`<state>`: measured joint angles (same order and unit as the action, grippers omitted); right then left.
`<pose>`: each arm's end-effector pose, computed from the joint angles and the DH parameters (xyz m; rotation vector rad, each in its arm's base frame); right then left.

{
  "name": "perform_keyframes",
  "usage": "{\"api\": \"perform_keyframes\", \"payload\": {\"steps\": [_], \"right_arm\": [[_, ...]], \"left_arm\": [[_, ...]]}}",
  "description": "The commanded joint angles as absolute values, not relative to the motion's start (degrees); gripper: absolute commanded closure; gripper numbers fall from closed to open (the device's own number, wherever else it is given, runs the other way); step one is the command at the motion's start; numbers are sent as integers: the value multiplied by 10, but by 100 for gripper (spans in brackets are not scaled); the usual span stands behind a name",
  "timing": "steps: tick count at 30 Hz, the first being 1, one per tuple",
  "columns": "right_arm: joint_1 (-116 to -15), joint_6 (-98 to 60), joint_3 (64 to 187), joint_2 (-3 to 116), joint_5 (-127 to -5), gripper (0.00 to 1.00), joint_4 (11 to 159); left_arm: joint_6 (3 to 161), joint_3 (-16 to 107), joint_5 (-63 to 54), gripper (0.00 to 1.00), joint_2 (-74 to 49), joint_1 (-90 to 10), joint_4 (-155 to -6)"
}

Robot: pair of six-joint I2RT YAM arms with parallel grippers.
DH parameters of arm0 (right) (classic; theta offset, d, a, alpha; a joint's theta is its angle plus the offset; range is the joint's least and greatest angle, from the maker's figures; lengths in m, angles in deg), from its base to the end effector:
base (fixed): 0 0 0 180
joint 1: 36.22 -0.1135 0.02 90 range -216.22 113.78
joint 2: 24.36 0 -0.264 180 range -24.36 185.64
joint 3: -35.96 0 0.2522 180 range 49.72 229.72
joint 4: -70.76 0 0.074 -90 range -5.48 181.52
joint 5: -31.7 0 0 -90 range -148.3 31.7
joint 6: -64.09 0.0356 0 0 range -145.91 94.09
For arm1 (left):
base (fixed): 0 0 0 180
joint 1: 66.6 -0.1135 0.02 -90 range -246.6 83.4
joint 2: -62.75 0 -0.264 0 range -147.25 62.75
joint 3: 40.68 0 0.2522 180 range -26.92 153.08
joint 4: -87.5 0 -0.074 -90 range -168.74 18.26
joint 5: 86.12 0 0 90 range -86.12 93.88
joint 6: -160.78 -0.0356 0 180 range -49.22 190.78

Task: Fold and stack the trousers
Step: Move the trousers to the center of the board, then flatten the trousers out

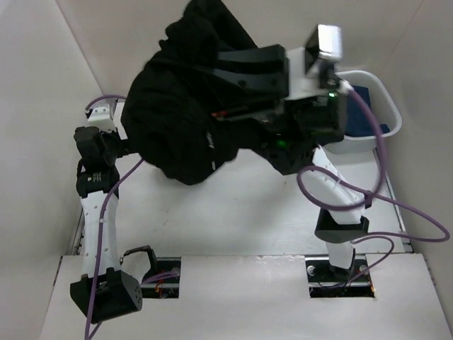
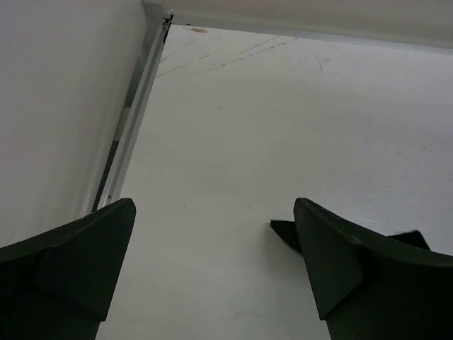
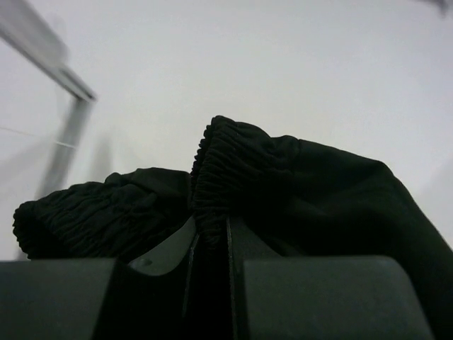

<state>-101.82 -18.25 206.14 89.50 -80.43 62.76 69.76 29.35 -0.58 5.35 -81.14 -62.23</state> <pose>0.1171 0.2906 0.6612 -0.5903 0.2195 1.3262 0.2216 0.0546 0.3579 -0.1680 1.8717 0.1135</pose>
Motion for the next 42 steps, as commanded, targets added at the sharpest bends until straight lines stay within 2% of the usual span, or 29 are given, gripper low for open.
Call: {"api": "perform_keyframes", "payload": {"steps": [1,5,11,13,14,16,18,19,20,21,25,27,31,35,40,41,42], "right_arm": [[-1045,-211,2078,826,-872,93,517],[-965,-178,1892,776,-720,92,583],[-863,-60,1624,758,-603,91,671],[-859,-49,1595,767,-580,90,683],[-844,-35,1564,786,-532,86,716],[-822,-19,1556,808,-472,83,785],[-788,-6,1555,824,-420,61,869],[-777,0,1554,825,-415,54,892],[-764,7,1551,824,-417,42,916],[-745,14,1545,819,-430,0,945],[-688,16,1445,746,-508,0,968],[-676,16,1347,686,-510,0,959],[-678,17,1199,609,-512,0,966],[-707,45,1080,568,-539,0,969],[-742,69,1001,571,-558,0,957],[-747,70,991,575,-558,0,946],[-751,71,985,578,-559,1,937]], "left_arm": [[705,299,-13,0,69,-816,-656],[710,305,-10,0,60,-816,-675],[700,305,1,0,55,-835,-684],[696,306,3,0,51,-840,-686],[692,309,4,0,44,-846,-688],[686,317,3,0,36,-845,-685],[670,325,-5,0,30,-839,-678],[656,327,-9,0,27,-831,-671],[642,328,-16,0,25,-822,-664],[612,332,-26,0,19,-803,-637],[544,341,-40,0,-1,-727,-521],[510,334,-48,1,-12,-648,-416],[503,264,-49,3,3,-512,-325],[513,212,-97,2,-14,-458,-320],[538,209,-117,5,-127,-388,-377],[544,210,-122,6,-138,-375,-385],[551,209,-122,13,-156,-351,-399]]}}
